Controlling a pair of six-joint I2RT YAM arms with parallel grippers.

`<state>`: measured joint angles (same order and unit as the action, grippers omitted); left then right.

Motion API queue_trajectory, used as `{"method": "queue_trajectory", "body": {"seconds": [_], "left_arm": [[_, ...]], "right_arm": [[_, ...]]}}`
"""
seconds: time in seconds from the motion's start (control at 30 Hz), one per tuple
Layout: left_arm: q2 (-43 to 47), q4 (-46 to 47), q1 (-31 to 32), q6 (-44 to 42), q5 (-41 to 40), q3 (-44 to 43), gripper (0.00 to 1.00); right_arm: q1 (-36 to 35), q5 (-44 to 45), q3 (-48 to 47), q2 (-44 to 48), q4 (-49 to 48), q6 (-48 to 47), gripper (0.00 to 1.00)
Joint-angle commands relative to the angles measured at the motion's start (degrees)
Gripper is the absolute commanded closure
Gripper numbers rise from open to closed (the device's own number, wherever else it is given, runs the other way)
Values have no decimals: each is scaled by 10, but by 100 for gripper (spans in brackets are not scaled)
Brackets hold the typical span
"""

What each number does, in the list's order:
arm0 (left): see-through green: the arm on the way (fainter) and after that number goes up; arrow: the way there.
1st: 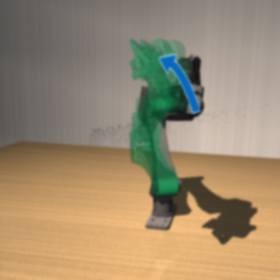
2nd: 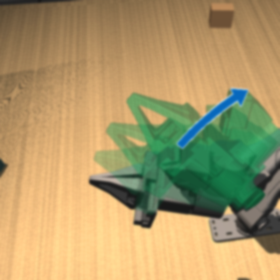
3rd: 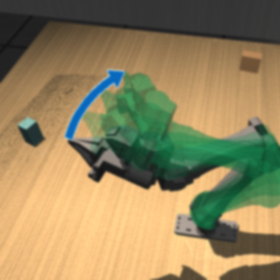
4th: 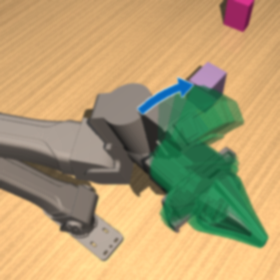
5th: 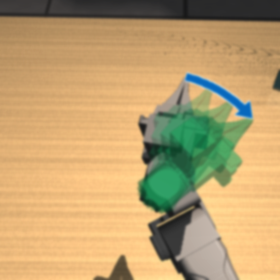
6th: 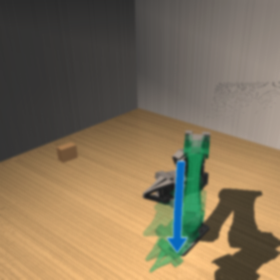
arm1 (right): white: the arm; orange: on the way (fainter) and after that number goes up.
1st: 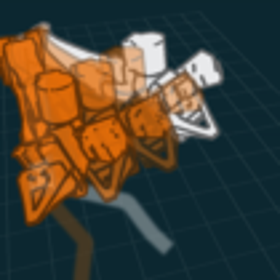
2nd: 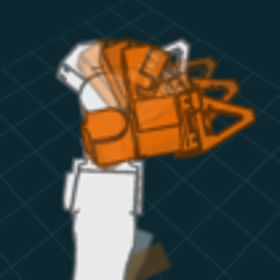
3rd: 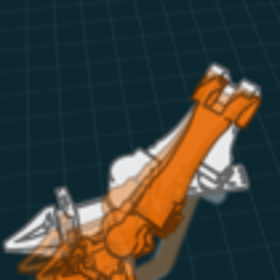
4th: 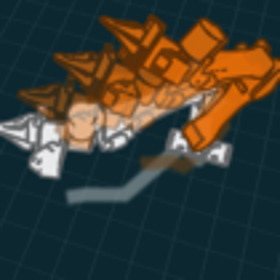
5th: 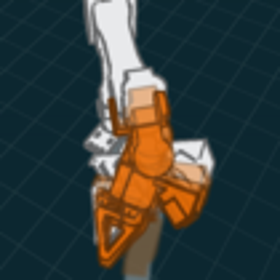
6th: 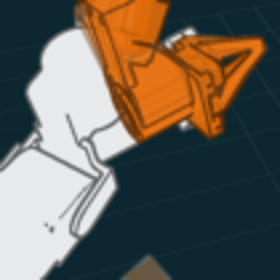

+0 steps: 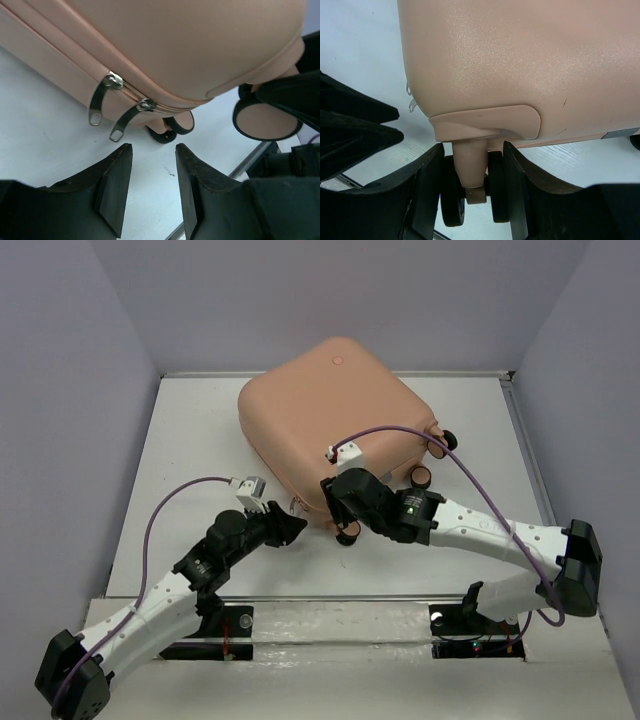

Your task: Pack the luggage

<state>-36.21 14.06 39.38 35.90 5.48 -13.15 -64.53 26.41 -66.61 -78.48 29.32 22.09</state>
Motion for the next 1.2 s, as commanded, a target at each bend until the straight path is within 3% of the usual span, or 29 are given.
{"method": "queue_trajectory", "body": {"seconds": [0.0, 0.1, 0.13, 0.2, 0.23, 0.3, 0.43, 0.47, 0.5, 0.57, 0.73, 0.97, 1.17], "left_arm": [[48, 29, 22, 11, 37, -40, 46], [108, -16, 23, 11, 10, -92, 36], [122, -33, 24, 8, -3, -110, 34], [160, -89, 23, -6, -28, -162, 31], [168, -109, 23, -11, -48, -182, 28], [189, -172, 23, -25, -85, -236, 25], [206, -269, 23, -46, -171, -325, 25], [217, -290, 23, -64, -178, -337, 24], [222, -299, 23, -70, -193, -357, 22], [243, -319, 23, -78, -205, -372, 1], [288, -331, 23, -103, -222, -384, 1], [308, -335, 23, -123, -232, -379, 1], [294, -308, 23, -126, -217, -356, 1]], "right_arm": [[-16, -113, 54, -4, 56, -6, 93], [-54, -142, 44, 8, -8, -26, 92], [-65, -138, 35, 10, -16, -31, 87], [-103, -96, 16, 18, -33, -49, 72], [-113, -80, -3, 31, -37, -56, 54], [-126, -57, -19, 49, -41, -65, 36], [-151, -21, -39, 113, -50, -78, 31], [-157, -27, -39, 147, -55, -78, 2], [-157, -36, -37, 165, -58, -86, 0], [-157, -58, -36, 215, -60, -98, 0], [-157, -51, 1, 320, -86, -115, 0], [-157, -6, 133, 496, -243, -154, 0], [-157, 82, 184, 542, -266, -156, 0]]}}
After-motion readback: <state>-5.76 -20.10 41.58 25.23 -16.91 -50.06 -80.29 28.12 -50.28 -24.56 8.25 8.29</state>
